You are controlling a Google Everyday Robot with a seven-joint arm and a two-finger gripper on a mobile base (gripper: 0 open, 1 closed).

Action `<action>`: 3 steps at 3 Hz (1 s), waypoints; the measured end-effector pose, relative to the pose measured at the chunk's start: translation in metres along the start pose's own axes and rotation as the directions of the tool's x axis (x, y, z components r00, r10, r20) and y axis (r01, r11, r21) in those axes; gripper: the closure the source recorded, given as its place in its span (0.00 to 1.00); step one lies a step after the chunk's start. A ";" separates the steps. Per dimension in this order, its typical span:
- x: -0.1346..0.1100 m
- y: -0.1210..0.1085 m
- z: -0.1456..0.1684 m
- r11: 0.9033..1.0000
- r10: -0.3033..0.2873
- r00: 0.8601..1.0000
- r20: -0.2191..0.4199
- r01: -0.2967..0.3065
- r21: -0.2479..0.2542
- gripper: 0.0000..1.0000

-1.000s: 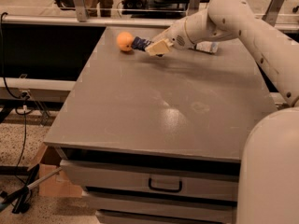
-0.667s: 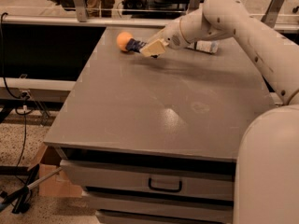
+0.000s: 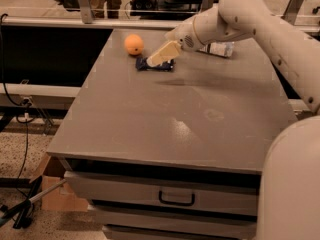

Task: Move rxbar blueberry near orange

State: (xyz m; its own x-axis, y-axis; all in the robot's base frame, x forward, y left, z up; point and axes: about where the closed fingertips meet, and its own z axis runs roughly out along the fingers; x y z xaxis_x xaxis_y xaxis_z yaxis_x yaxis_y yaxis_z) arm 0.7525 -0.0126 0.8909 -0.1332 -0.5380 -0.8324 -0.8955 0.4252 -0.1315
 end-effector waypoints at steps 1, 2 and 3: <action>0.008 -0.001 -0.048 0.996 0.016 0.999 0.034 -0.019 0.086 0.00; 0.038 -0.003 -0.110 0.978 0.039 0.996 0.076 -0.054 0.200 0.00; 0.070 -0.013 -0.147 0.961 0.075 0.995 0.070 -0.091 0.260 0.00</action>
Offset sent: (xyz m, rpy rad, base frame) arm -0.0962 -0.2449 0.0256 0.0876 -0.1744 -0.4121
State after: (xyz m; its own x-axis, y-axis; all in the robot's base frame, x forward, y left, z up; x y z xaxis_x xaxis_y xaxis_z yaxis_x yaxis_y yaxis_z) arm 0.6924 -0.1632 0.9135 -0.1700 -0.4525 -0.8754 -0.7385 0.6467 -0.1909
